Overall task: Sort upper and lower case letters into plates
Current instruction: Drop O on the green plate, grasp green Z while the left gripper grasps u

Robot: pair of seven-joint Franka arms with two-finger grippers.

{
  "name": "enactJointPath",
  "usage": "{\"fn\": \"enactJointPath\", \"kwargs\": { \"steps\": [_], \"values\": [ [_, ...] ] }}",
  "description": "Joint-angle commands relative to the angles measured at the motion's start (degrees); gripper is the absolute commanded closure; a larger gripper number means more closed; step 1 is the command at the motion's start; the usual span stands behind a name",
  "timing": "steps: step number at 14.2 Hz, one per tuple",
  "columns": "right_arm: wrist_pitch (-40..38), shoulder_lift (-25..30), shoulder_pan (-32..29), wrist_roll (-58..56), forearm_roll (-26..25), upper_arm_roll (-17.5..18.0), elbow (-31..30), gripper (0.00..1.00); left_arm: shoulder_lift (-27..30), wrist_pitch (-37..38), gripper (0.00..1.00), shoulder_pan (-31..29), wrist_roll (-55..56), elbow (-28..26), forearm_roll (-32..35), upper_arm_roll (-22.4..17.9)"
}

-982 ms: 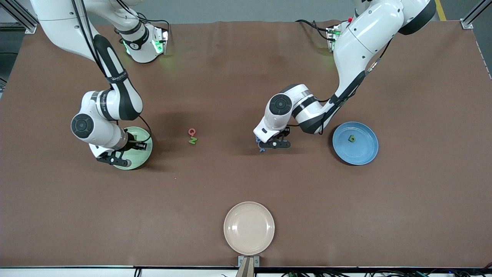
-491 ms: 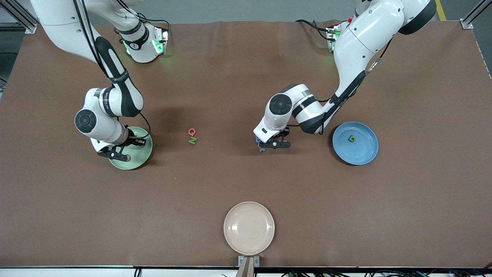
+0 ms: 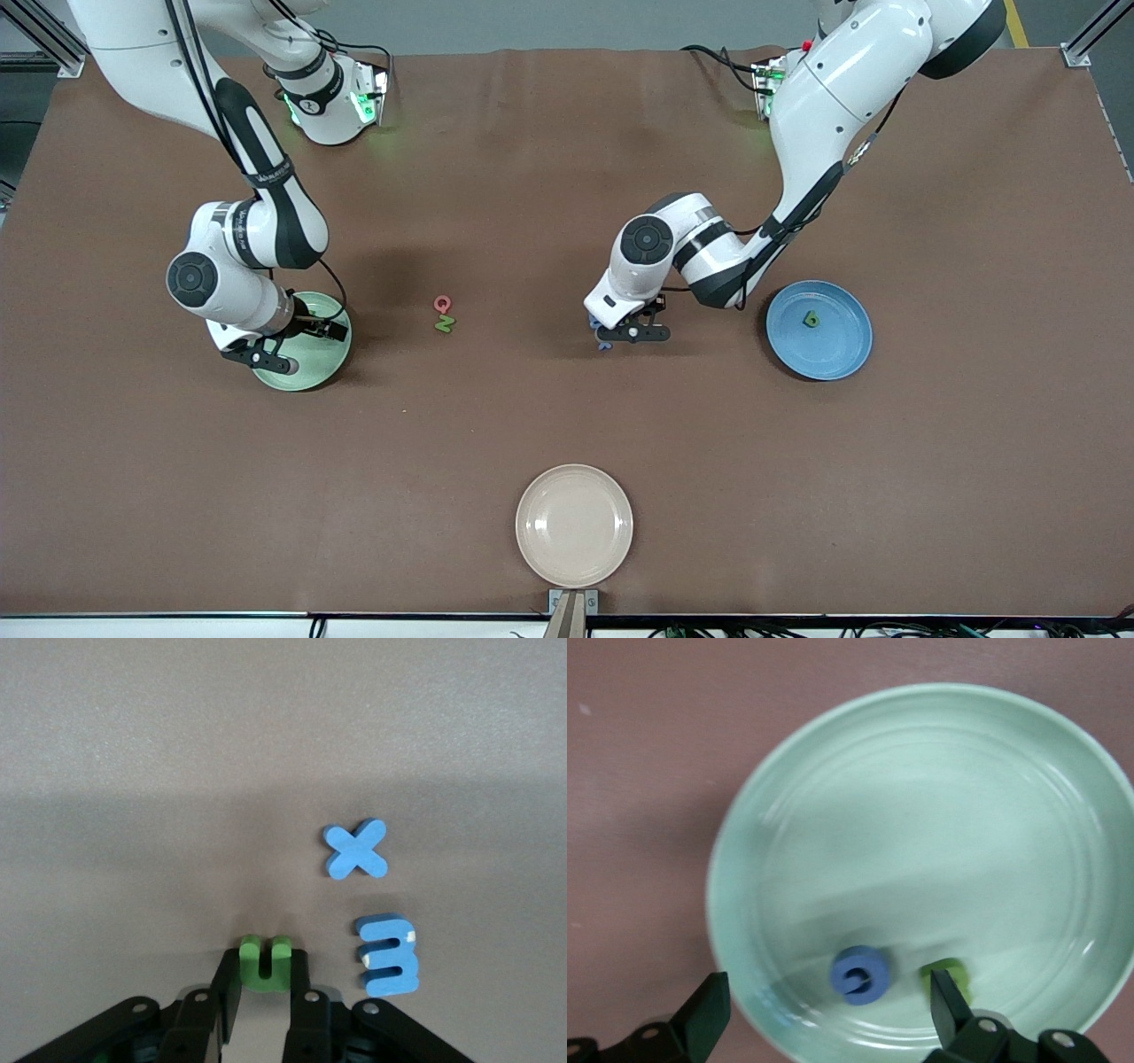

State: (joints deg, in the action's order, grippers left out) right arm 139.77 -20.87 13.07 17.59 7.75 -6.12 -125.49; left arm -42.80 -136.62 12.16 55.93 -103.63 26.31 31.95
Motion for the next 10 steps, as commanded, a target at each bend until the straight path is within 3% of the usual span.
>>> {"fn": "enactJointPath", "kwargs": {
  "steps": [1, 6, 10],
  "values": [
    [-0.29, 1.18, 5.98, 9.36, 0.07, 0.58, 0.41, 0.00, -0.45, -0.15, 0.87, 0.58, 0.41, 0.27, 1.29, -0.31],
    [5.93, -1.62, 17.06, 23.28, 0.16, 0.58, 2.53, 0.00, 7.26, 11.62, 0.87, -1.87, -8.97, 0.19, -0.38, 0.22],
    [12.79, -5.84, 22.78, 25.30, 0.07, 0.49, 2.53, 0.00, 14.92, 14.36, 0.87, -10.64, -20.39, -4.64, -3.02, 1.62]
  ]
}}
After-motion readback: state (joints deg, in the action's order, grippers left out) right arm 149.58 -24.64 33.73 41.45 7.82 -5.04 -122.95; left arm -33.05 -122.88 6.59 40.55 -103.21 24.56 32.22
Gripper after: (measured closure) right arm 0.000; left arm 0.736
